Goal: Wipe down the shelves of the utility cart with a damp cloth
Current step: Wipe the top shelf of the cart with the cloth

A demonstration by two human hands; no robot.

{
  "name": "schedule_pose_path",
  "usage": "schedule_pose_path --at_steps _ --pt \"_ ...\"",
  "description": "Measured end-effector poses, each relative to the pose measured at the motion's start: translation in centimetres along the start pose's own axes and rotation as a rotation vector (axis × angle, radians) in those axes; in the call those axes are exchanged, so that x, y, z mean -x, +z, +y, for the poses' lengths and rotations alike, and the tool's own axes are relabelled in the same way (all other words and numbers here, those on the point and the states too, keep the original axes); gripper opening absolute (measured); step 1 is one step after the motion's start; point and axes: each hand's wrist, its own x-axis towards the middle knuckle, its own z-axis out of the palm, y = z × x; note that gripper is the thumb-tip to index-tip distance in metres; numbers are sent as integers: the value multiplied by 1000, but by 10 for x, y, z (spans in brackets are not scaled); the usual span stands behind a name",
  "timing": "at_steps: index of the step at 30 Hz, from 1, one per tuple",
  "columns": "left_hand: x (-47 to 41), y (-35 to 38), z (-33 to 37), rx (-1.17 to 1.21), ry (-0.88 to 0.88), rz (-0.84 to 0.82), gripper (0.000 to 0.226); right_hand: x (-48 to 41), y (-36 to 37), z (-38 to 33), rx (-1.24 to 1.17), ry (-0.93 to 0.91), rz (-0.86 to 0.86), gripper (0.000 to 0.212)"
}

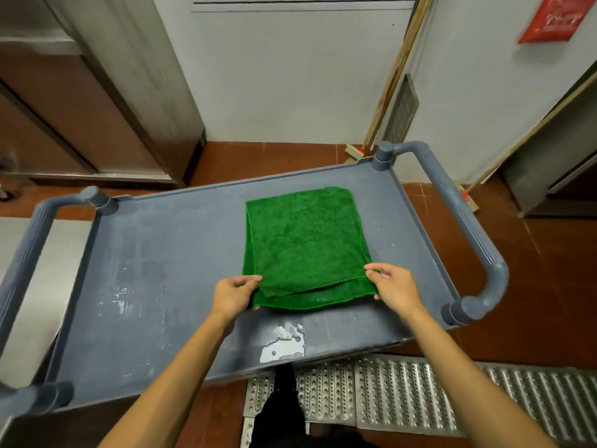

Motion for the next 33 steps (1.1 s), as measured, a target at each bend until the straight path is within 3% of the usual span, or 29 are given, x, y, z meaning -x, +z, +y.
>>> schedule_pose_path --at_steps 18,33 --pt "130 -11 -51 34 12 21 12 97 -45 47 56 -41 -47 16" --pt "203 -44 -63 9 28 -1 14 191 -47 55 -104 -62 -22 17"
